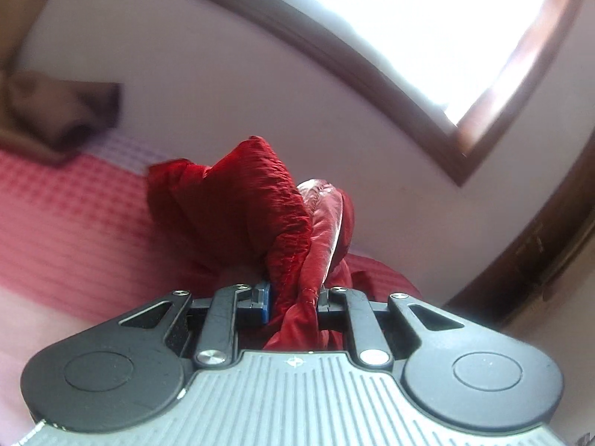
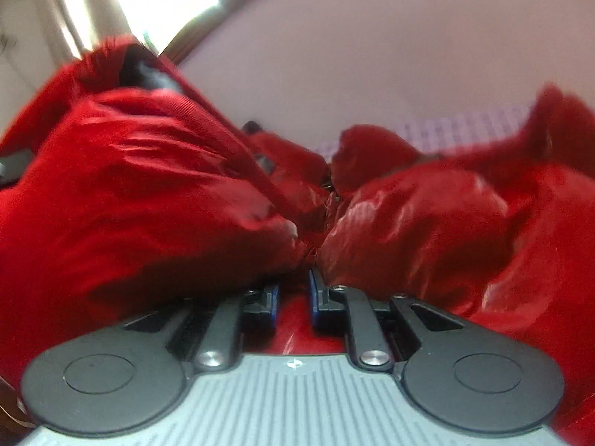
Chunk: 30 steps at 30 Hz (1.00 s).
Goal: Fold large clothes
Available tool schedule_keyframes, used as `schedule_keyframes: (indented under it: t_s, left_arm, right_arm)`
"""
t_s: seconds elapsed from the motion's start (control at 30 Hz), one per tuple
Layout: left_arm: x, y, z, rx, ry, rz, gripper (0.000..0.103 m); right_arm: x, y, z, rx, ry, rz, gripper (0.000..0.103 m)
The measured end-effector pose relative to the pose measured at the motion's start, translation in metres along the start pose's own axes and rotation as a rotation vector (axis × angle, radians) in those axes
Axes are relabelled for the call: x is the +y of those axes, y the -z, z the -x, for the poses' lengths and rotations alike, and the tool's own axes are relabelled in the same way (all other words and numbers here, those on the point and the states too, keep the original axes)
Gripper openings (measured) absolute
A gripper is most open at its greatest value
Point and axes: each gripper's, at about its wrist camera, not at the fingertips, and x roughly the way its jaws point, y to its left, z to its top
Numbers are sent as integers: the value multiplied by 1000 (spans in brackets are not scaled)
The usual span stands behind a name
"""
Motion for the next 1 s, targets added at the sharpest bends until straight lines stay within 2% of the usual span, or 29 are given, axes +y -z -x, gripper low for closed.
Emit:
schedule_keyframes:
  t_s: [0.2, 0.4, 0.5, 0.6, 0.7, 0.93, 1.0]
  left_arm:
    - [-54, 12, -37, -44, -11, -48, 20]
    - [-70, 20, -60, -45, -15, -47, 20]
    - [-82, 26, -74, -39, -21, -62, 21]
    - [-96, 35, -87, -36, -21, -90, 21]
    - [-109, 44, -102, -37, -10, -107, 23]
    - [-124, 62, -139, -61, 15, -130, 27]
    - [-130, 68, -153, -67, 28, -151, 29]
  right_arm:
    - [-30, -6, 12, 20, -95, -166, 15]
    - [-54, -5, 75, -64, -79, -135, 15]
    - [-75, -4, 103, -113, -31, -123, 15]
    - [-105, -5, 121, -158, 4, -196, 15]
    - [-138, -4, 126, -171, -12, -311, 13]
    - [-200, 14, 108, -148, -196, -643, 11]
    - [-214, 16, 111, -145, -245, -695, 12]
